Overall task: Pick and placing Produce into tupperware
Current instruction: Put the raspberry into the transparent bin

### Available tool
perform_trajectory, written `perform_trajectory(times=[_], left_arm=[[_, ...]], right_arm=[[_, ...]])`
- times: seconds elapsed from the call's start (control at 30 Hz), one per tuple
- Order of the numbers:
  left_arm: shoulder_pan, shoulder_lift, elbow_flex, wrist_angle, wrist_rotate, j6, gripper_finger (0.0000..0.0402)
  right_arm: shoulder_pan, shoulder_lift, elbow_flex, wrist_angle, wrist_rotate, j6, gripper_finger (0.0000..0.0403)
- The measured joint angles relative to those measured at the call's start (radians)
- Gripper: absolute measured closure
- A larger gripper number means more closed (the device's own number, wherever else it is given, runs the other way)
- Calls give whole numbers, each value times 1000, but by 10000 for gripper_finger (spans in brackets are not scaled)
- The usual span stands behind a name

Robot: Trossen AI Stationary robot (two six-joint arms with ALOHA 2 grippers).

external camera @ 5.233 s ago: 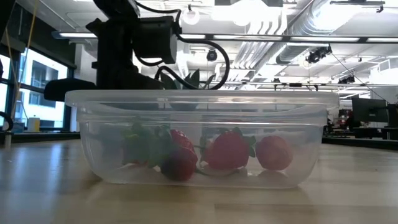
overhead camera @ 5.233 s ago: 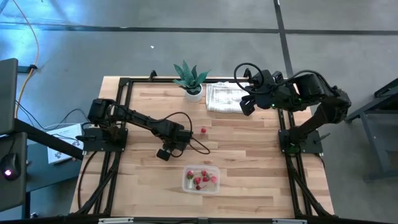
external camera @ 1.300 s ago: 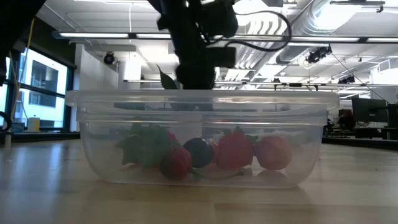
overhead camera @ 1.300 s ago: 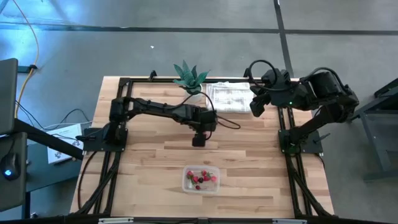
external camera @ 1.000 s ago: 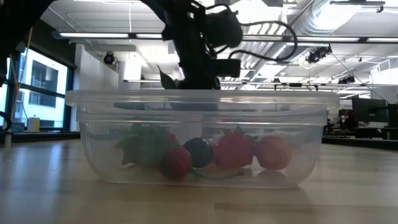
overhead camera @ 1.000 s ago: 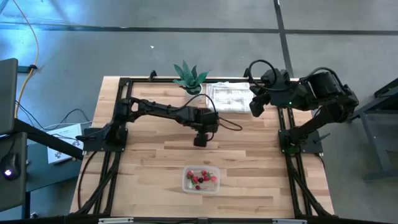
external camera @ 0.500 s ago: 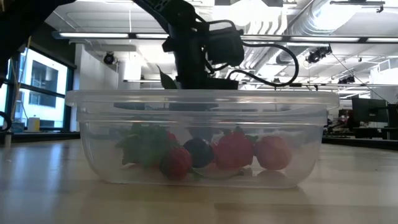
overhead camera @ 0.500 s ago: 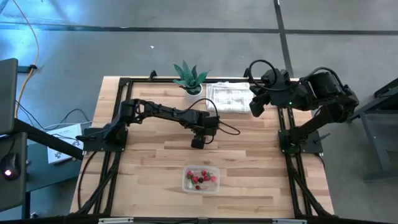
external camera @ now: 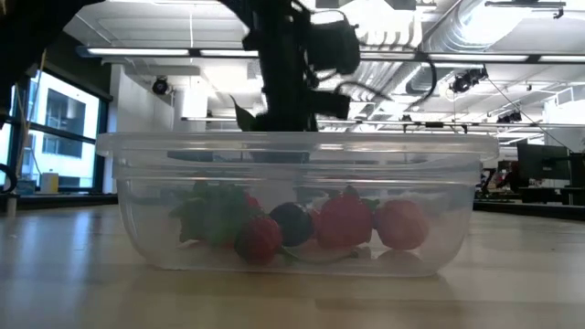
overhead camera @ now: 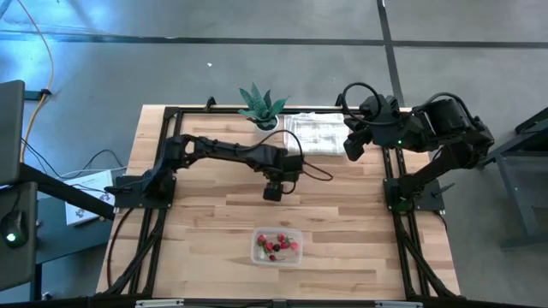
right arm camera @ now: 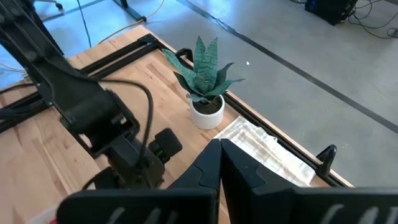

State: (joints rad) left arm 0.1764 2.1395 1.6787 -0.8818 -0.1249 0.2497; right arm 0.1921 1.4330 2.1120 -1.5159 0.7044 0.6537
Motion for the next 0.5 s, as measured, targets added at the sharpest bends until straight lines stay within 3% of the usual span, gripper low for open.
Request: perform_trajectory(times=[0.5], left_arm=[[1,-22,22,-10,16,34,172]], right_arm=[[0,0,0,-4,-1,0,402]])
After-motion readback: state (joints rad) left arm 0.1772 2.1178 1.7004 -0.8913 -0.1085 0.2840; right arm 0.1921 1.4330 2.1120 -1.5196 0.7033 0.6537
